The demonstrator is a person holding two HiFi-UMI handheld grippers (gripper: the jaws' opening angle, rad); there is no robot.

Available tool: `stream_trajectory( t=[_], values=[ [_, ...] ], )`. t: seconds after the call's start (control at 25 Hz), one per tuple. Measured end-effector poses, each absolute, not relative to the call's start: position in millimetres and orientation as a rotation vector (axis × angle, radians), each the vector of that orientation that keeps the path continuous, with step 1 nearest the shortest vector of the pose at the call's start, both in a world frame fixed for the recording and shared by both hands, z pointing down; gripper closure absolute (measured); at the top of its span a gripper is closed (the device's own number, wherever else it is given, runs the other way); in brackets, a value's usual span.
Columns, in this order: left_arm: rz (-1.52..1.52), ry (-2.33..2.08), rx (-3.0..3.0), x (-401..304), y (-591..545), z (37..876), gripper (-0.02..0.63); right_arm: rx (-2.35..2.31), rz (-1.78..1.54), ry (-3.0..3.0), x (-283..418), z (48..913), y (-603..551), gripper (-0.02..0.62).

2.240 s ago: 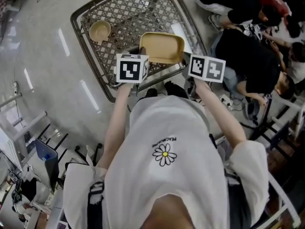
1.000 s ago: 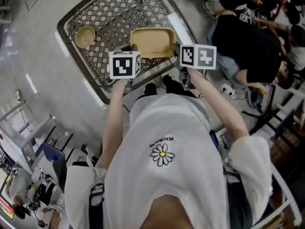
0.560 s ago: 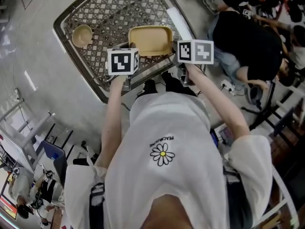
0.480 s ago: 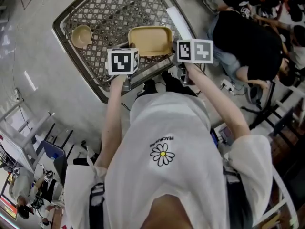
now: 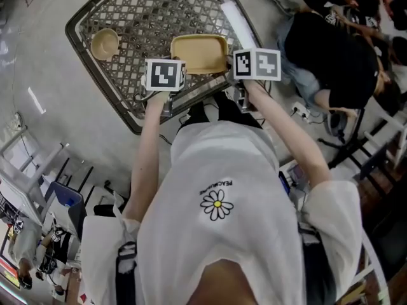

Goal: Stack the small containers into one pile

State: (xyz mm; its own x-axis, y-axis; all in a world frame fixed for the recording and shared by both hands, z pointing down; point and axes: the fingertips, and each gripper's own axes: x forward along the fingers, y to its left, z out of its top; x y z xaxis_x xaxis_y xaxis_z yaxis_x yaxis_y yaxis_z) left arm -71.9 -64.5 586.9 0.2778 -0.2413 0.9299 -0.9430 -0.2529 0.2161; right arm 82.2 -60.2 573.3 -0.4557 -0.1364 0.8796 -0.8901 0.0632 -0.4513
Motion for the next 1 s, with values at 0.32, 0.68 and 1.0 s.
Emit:
stream_trajectory(
  t=[0.32, 0.68, 1.0],
  values=[
    [1.058, -1.067, 1.691, -70.1, -64.5, 601.8, 0.561, 1.012, 1.479, -1.63, 83.1, 590.0, -51.1, 0.558],
    [1.076, -1.035, 1.647, -73.9, -62.3, 613.1, 0.561, 0.982, 1.457, -1.632, 75.0, 593.6, -54.0, 0.558],
    [1.077, -1.007, 1.631, -68.5, -57.4, 617.5, 0.561, 0.977, 1.474, -1.597, 79.1, 601.5, -50.3, 0.558]
  ],
)
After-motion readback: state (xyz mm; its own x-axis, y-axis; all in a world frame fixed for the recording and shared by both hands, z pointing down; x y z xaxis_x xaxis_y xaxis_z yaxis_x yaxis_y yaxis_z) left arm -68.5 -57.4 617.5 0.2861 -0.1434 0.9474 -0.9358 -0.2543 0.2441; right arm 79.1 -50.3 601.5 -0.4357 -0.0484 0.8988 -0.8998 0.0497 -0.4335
